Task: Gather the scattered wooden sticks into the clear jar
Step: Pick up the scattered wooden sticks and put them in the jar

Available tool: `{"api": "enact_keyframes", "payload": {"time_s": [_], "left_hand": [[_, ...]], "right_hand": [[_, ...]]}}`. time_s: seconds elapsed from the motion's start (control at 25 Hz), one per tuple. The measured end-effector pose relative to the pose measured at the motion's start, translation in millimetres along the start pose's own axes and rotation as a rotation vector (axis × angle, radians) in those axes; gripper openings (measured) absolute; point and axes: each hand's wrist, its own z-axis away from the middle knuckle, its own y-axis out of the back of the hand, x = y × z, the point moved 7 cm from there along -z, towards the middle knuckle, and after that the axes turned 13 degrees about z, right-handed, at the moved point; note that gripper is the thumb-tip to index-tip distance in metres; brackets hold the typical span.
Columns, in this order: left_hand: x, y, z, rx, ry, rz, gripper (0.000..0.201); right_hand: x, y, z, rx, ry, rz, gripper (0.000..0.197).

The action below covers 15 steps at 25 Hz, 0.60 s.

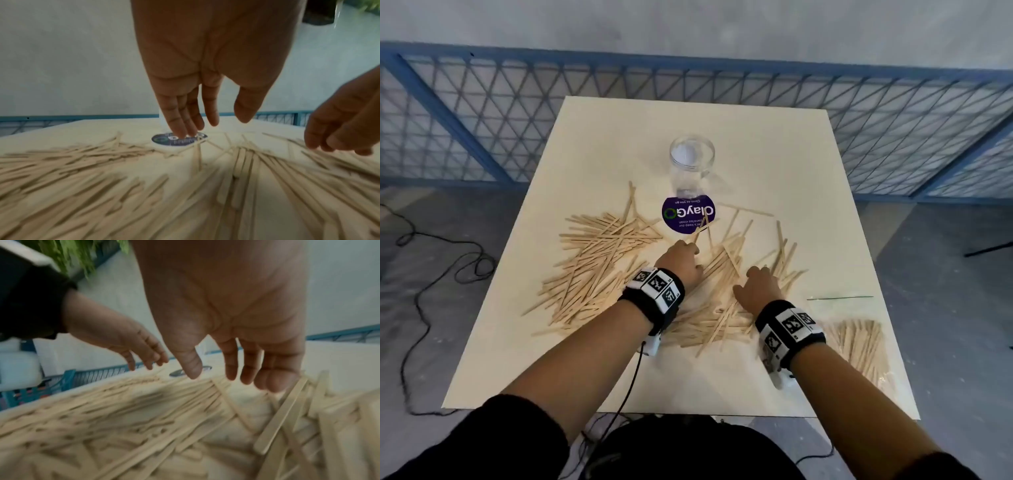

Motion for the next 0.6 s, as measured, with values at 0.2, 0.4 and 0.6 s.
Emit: {"api": "enact_keyframes", "payload": {"time_s": [0.2,0.4,0.6], "left_hand": [[3.7,-36.2,-19.5,-0.111,-0.04,-0.127,0.044],[-2.6,-41.5,-28.4,-0.062,-0.021,-0.137,0.038],[-11.2,-36.5,-31.9,-0.017,0.014,-0.163,0.032]], "right_hand": [[-17.6,-21.9,-2.9,-0.014,-0.116,0.122,0.089],[-25.6,-31.8,-16.9,0.014,-0.167,0.051,0.066],[-24.1,-29.7,-22.2,0.005,-0.203,0.031,0.039]]}}
